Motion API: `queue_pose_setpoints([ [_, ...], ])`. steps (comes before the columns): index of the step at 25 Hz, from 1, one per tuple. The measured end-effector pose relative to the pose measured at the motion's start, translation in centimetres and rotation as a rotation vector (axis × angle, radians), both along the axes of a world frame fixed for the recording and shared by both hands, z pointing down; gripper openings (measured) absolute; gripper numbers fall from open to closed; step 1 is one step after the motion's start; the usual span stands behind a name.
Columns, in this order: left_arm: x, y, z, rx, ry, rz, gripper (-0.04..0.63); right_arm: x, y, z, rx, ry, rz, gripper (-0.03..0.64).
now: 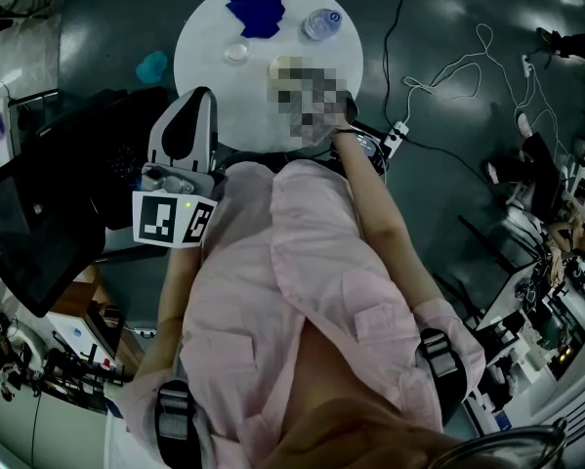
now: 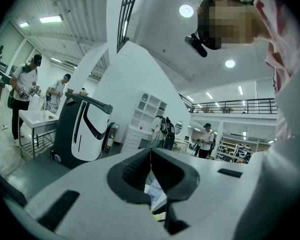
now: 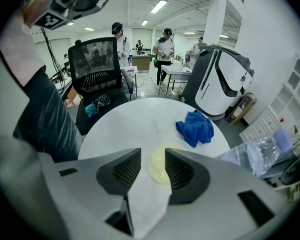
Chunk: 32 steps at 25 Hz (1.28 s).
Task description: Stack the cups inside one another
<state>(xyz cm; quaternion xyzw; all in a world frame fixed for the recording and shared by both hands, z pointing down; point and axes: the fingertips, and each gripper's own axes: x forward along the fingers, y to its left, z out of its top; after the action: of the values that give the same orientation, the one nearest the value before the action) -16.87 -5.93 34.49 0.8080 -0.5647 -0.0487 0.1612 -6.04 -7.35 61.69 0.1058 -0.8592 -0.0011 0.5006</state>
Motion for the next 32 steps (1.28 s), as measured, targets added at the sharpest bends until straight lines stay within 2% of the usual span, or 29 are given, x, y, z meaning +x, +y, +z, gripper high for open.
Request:
queue_pose_setpoints([
  [18,-0.3,0.3,-0.2,0.006,-0.001,0.003,0.02,-0.2,-0.5,-0.8,0.012,-0.033,0.048,0.147],
  [28,-0.2,0.5,-0.3,0.004,-0.005,0.012,0.02,-0.5,-2.2,-3.5,0.057,-0.118,0.136,0.143],
  [32,0.1,0.4,-0.1,0.005,-0.006,0.02,0.02,-0.4,-3.3,-5.1,0.109,-0.167,0.187,0.085],
])
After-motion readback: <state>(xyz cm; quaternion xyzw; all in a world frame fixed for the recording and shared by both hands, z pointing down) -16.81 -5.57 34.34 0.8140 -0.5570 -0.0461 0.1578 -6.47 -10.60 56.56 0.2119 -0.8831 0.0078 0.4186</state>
